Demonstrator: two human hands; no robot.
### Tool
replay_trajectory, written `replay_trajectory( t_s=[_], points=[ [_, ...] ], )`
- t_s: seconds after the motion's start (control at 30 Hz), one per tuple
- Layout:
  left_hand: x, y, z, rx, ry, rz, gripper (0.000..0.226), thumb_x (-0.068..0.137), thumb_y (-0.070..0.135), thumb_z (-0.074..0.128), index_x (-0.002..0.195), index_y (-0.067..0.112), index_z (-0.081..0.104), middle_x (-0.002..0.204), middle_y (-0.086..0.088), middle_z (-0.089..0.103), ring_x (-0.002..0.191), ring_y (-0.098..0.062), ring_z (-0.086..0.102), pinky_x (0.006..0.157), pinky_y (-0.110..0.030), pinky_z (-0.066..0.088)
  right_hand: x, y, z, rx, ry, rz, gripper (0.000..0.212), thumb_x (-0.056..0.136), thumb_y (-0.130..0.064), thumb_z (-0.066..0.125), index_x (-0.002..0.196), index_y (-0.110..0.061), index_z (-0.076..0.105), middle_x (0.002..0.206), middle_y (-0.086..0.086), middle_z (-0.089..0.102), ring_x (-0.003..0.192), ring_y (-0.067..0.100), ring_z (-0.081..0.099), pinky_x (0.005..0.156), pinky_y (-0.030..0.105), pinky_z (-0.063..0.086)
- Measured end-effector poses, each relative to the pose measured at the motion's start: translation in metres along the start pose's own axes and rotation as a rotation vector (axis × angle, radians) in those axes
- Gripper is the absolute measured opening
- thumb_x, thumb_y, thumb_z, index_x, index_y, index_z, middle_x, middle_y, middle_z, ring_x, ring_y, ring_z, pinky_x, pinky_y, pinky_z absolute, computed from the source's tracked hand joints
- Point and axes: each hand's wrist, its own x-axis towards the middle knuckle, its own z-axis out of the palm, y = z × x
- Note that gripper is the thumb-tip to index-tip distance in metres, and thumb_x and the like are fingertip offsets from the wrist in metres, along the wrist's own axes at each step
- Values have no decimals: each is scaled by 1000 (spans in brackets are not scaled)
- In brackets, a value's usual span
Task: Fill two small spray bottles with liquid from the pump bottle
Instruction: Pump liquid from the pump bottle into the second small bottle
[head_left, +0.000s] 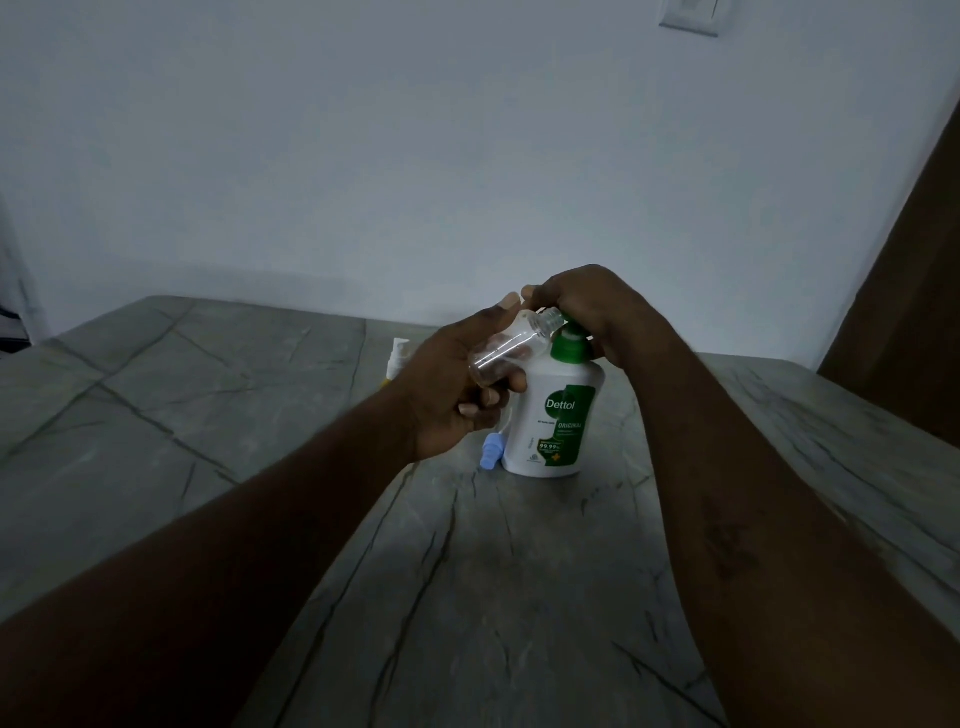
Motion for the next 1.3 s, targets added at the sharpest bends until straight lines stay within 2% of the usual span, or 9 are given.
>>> replay_trajectory(
  t_s=[0.17,0.27,0.47,0.67,0.8,0.97,1.13,1.2,1.3],
  points=[
    [-1,0,1,2,7,-6,50,94,58,58,110,11,57,69,-7,59,47,-10,37,40,-19,23,3,0,1,-11,21,-20,15,96,-23,66,88,-15,76,90,-1,68,73,14,58,62,27,46],
    [0,0,0,13,12,-5,52,94,59,58,110,11,57,69,-6,59,46,-9,37,39,-19,24,7,1,1,-79,54,-48,19,94,-30,68,81,-18,77,85,-2,70,71,15,59,60,27,45],
    [2,1,1,1,15,20,56,92,62,59,117,12,59,72,-7,60,47,-10,37,39,-19,26,8,-4,-5,-78,129,-97,25,94,-37,66,86,-17,78,79,-1,69,56,14,58,56,26,47],
    [0,4,1,22,105,44,61,88,66,60,111,10,70,72,-5,61,52,-10,35,47,-22,22,7,-1,-3,14,48,-36,12,92,-24,67,85,-18,75,110,-1,76,66,16,57,66,29,49],
    [0,4,1,20,129,34,64,89,66,60,115,9,70,70,-4,60,50,-10,36,45,-21,23,9,1,0,38,31,-12,17,93,-16,64,80,-18,75,114,0,76,79,17,62,72,32,50],
    [-3,3,1,29,126,4,60,92,66,55,110,10,69,67,-2,58,48,-8,35,47,-22,18,9,3,4,55,30,4,16,96,-14,63,85,-17,74,108,1,76,72,10,62,74,31,48],
    [-5,3,3,14,116,-18,58,92,67,54,107,13,67,66,0,58,48,-8,35,49,-23,15,13,4,3,7,73,-30,11,89,-20,68,87,-14,76,111,0,78,77,14,64,71,32,51],
    [-5,4,3,12,111,-19,60,92,67,53,109,12,67,67,-1,59,48,-8,35,49,-22,15,15,1,2,-35,124,-60,12,86,-24,69,81,-16,76,105,-3,79,76,17,64,73,36,55],
    [-5,5,3,-1,100,-7,65,92,68,52,116,10,67,68,-2,61,48,-8,37,46,-21,19,13,-3,-2,-34,152,-96,16,89,-30,70,79,-18,76,83,-3,74,56,15,57,58,27,49]
  ],
)
